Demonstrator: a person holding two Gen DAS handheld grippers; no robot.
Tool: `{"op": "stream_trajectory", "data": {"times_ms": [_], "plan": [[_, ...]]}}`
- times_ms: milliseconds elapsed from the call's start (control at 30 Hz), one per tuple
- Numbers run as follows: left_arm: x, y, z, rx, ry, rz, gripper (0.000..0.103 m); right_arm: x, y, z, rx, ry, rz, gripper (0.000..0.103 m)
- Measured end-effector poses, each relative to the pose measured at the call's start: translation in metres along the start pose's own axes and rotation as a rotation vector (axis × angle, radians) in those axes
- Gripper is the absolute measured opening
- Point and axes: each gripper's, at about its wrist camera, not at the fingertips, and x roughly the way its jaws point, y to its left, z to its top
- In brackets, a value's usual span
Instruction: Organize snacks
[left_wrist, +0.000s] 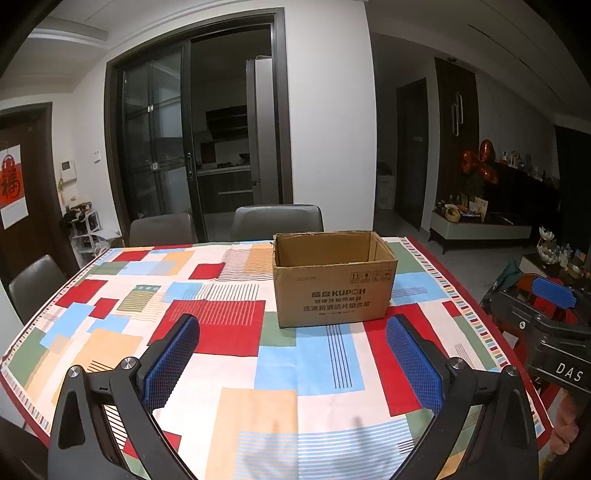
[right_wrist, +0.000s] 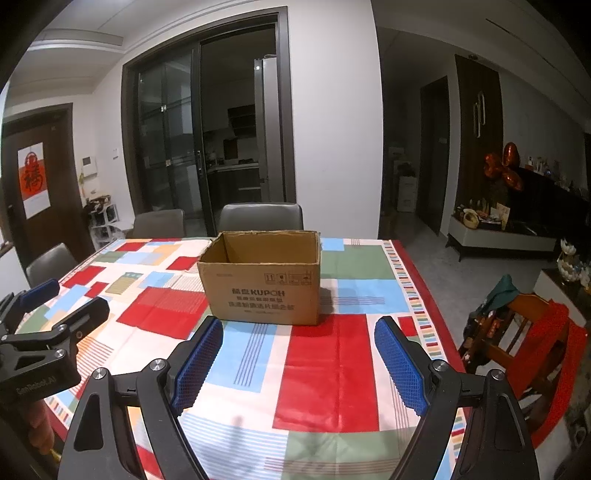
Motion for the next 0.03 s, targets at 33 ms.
{"op": "stream_trajectory", "data": {"times_ms": [33], "plan": [[0.0, -0.0001, -0.0001, -0.001, 0.0, 0.0, 0.103, 0.0003, -0.0002, 0.0001, -0.001, 0.001, 0.001, 0.085]]}}
